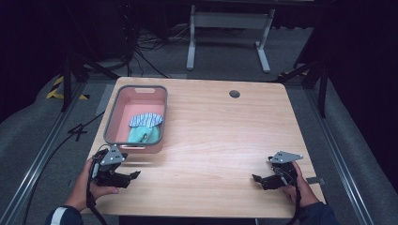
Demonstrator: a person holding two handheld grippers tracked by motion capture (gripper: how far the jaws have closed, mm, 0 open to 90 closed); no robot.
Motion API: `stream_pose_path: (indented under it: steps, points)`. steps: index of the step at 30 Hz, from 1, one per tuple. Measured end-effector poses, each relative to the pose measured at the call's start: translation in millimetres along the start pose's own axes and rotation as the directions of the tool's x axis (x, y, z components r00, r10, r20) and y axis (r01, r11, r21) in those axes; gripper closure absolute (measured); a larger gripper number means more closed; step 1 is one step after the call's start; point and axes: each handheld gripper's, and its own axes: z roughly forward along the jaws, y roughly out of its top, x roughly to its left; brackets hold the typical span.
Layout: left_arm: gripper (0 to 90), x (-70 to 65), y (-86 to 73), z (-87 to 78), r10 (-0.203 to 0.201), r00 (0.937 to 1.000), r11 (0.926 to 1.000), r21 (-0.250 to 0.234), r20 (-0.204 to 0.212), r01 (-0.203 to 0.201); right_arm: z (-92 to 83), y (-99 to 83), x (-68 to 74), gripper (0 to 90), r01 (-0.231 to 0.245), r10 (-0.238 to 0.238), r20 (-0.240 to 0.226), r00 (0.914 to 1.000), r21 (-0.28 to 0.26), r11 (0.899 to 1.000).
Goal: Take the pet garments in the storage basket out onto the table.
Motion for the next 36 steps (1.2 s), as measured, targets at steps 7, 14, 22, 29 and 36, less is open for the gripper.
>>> stream_pose_path:
  steps: [7,14,22,29,36]
  points:
    - [23.2,3.2,5.5,-12.3,-0.022,0.9997,0.9992,-0.035,-0.014,0.021,3.1,3.0,-0.3,0.0,0.012,-0.012,-0.015,0.9998,0.000,1.000]
    - [22.3,7.3,24.4,-20.7,-0.006,1.0000,0.9986,-0.052,-0.002,0.006,3.0,3.0,-0.4,0.1,0.012,-0.012,-0.016,0.9998,0.000,1.000]
    - [21.1,14.7,51.1,-27.0,-0.003,0.9995,0.9985,-0.054,-0.032,0.001,2.8,2.8,-0.2,0.1,0.010,-0.010,-0.014,0.9998,0.002,1.000]
    - [19.2,27.6,76.4,-30.4,0.002,0.9986,0.9996,-0.029,-0.053,-0.004,2.6,2.5,0.0,0.1,0.009,-0.009,-0.012,0.9999,0.002,1.000]
    - [17.3,45.9,101.5,-11.0,-0.025,0.9981,0.9985,0.047,-0.056,0.028,2.5,2.5,0.0,0.1,0.009,-0.009,-0.012,0.9999,0.002,1.000]
